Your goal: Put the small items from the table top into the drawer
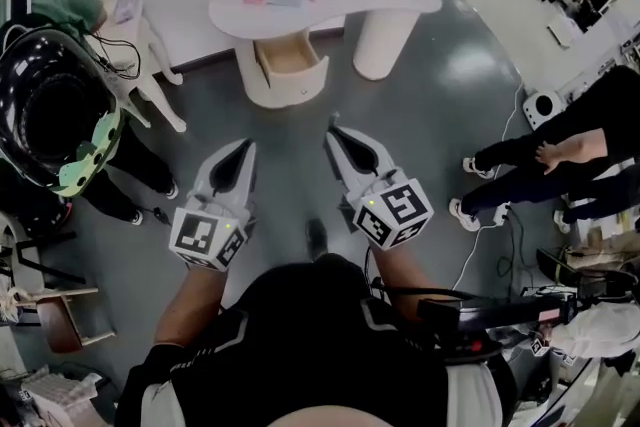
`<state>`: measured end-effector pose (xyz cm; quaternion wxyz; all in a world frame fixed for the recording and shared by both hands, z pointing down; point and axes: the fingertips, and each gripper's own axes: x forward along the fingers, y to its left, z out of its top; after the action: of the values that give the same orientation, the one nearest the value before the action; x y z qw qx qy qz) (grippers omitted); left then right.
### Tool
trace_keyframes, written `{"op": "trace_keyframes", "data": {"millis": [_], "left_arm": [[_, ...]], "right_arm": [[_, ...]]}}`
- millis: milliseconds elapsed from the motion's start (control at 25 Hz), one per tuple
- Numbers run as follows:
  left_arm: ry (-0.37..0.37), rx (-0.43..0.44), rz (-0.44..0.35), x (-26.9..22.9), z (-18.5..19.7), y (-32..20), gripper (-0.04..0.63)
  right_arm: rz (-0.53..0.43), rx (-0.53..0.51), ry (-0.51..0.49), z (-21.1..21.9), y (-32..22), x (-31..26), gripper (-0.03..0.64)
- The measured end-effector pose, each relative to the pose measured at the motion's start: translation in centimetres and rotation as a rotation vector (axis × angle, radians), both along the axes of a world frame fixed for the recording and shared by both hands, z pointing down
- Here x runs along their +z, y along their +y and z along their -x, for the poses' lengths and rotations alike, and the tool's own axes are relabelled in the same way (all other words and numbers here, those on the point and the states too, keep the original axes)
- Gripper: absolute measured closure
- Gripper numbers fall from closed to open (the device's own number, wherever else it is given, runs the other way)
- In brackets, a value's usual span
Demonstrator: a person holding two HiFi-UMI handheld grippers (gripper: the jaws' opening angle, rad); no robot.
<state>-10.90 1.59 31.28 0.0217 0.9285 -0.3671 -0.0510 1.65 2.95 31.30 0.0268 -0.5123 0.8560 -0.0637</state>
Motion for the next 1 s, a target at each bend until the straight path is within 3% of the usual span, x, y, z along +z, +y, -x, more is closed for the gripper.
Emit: {"op": "trace_keyframes", "data": {"millis": [680,1000], "left_arm": [[-0.022,-0.075,-0.012,-1.5,-9.5,-12.2,0.595],[-0.047,-0.111,0.006,-1.6,-10.0,-15.0,0.595]], "right_arm": [[-0.043,-0.091,-0.025,-9.6,-13.7,-1.7,0.600],[-0.018,-0.126,-0.073,-10.2,-17.4,-0.5,0.600]]}}
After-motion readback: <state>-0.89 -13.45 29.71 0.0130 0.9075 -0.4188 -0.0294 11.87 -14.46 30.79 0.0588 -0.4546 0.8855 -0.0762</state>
